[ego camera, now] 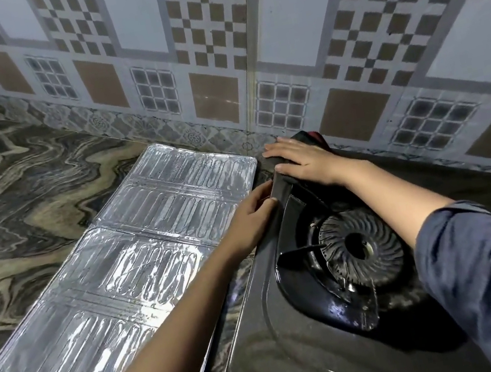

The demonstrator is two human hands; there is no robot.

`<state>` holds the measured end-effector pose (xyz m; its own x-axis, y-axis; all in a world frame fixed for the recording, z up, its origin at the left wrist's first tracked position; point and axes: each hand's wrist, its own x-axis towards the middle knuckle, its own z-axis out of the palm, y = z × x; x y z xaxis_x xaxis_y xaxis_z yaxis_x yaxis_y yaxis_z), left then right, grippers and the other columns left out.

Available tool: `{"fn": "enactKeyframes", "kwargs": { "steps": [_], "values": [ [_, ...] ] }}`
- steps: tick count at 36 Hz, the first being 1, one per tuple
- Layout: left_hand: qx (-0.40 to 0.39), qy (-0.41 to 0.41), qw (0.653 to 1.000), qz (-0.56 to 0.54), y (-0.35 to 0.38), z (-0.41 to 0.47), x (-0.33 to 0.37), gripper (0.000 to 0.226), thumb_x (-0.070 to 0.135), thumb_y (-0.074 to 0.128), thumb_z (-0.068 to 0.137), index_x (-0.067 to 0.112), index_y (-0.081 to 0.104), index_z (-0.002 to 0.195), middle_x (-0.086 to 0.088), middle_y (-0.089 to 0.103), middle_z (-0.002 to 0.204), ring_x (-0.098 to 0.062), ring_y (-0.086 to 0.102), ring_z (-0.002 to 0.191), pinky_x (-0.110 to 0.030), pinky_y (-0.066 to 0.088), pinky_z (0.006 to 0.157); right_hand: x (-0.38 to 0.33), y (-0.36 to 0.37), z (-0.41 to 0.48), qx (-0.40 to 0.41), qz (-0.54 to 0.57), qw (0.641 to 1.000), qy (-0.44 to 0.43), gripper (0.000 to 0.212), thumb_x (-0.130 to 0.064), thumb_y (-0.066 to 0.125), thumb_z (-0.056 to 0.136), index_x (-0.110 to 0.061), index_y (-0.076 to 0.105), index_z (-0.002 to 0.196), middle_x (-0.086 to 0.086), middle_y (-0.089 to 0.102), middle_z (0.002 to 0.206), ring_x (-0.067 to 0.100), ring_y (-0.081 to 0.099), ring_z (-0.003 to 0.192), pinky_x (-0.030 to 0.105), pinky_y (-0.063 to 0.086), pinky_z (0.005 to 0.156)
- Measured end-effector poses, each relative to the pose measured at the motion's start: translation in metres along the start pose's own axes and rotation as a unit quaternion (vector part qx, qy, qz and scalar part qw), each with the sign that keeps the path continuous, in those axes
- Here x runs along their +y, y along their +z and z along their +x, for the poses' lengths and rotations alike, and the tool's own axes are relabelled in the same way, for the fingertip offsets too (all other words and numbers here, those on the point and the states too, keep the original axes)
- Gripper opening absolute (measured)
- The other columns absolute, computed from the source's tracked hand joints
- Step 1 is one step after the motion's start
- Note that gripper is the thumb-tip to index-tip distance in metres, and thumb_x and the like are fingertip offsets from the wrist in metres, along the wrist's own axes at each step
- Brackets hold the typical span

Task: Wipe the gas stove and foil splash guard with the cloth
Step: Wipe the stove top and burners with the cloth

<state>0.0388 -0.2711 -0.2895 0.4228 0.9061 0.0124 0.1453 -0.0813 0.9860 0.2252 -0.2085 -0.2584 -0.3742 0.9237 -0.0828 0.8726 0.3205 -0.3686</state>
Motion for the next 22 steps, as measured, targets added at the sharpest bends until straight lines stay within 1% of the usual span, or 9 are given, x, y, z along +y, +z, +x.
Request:
{"fn": "enactKeyframes", "kwargs": {
  "steps": [2,5,6,9,11,14,17,20,22],
  "values": [
    [-0.002,-0.003,1.0,-0.004,0.0,0.0,0.001,0.04,0.007,0.043,0.095,0.007,0.045,0.134,-0.006,0.056,0.127,-0.012,0.053,0.113,-0.019,0.042,0.095,0.003,-0.001,0.001,0.01,0.001,1.0,0.022,0.048,-0.038,0.037,0.098,-0.026,0.03,0.143,-0.007,0.018,0.155,0.014,0.004,0.145,0.036,0.004,0.118],
    [-0.01,-0.005,1.0,-0.017,0.001,-0.002,0.004,0.041,0.01,0.044,0.091,0.009,0.047,0.132,0.002,0.059,0.116,-0.006,0.056,0.102,-0.005,0.044,0.083,0.009,-0.003,0.004,0.026,-0.004,0.998,0.05,0.05,-0.04,0.035,0.097,-0.026,0.026,0.144,-0.004,0.017,0.156,0.016,0.006,0.145,0.037,0.005,0.118],
    [-0.01,-0.012,1.0,-0.018,0.001,-0.003,0.006,0.04,0.008,0.044,0.092,0.009,0.047,0.132,0.002,0.058,0.116,-0.006,0.056,0.102,-0.004,0.044,0.082,0.012,-0.003,0.005,0.034,-0.005,0.997,0.063,0.051,-0.041,0.035,0.097,-0.026,0.025,0.145,-0.003,0.016,0.156,0.016,0.007,0.145,0.037,0.006,0.118],
    [0.001,-0.022,1.0,-0.008,0.002,-0.003,0.009,0.046,0.019,0.047,0.086,0.01,0.049,0.131,-0.002,0.06,0.122,-0.011,0.056,0.108,-0.017,0.044,0.092,0.018,-0.002,0.006,0.053,-0.008,0.992,0.115,0.057,-0.049,0.034,0.095,-0.028,0.02,0.146,-0.004,0.016,0.156,0.018,0.013,0.144,0.044,0.014,0.117],
    [0.006,-0.029,1.0,0.002,0.002,-0.004,0.013,0.053,0.023,0.045,0.077,0.011,0.052,0.129,-0.002,0.061,0.118,-0.011,0.057,0.105,-0.019,0.045,0.09,0.019,-0.003,0.007,0.043,-0.015,0.99,0.133,0.063,-0.054,0.036,0.092,-0.028,0.017,0.146,-0.005,0.014,0.157,0.018,0.013,0.144,0.046,0.015,0.116],
    [0.01,-0.029,0.999,0.014,0.002,-0.002,0.015,0.042,0.011,0.045,0.086,0.01,0.053,0.127,-0.002,0.062,0.114,-0.012,0.057,0.104,-0.015,0.045,0.083,0.014,-0.004,0.007,0.025,-0.044,0.989,0.135,0.07,-0.058,0.036,0.09,-0.027,0.012,0.147,-0.004,0.008,0.158,0.018,0.007,0.145,0.045,0.01,0.118],
    [0.001,-0.022,1.0,0.008,0.002,0.002,0.014,0.04,0.002,0.042,0.091,0.007,0.05,0.13,-0.004,0.06,0.12,-0.012,0.055,0.107,-0.012,0.044,0.083,0.009,-0.003,0.004,0.016,-0.068,0.989,0.127,0.064,-0.058,0.03,0.092,-0.031,0.011,0.147,-0.007,0.004,0.158,0.016,0.002,0.146,0.049,0.005,0.118],
    [-0.019,-0.006,1.0,0.008,0.001,0.009,0.015,0.037,0.003,0.044,0.09,0.007,0.051,0.127,-0.001,0.059,0.111,-0.01,0.055,0.1,-0.004,0.044,0.075,0.006,-0.002,0.002,0.017,-0.046,0.994,0.101,0.055,-0.052,0.025,0.096,-0.032,0.017,0.146,-0.009,0.007,0.158,0.014,-0.001,0.145,0.047,0.001,0.118],
    [-0.028,0.002,1.0,0.0,0.0,0.013,0.013,0.04,0.012,0.048,0.086,0.009,0.051,0.126,0.002,0.06,0.107,-0.008,0.056,0.097,-0.002,0.044,0.073,0.005,-0.001,0.002,0.023,-0.038,0.995,0.09,0.052,-0.051,0.024,0.096,-0.033,0.02,0.145,-0.01,0.01,0.157,0.014,0.0,0.145,0.047,0.002,0.118]
  ]
}}
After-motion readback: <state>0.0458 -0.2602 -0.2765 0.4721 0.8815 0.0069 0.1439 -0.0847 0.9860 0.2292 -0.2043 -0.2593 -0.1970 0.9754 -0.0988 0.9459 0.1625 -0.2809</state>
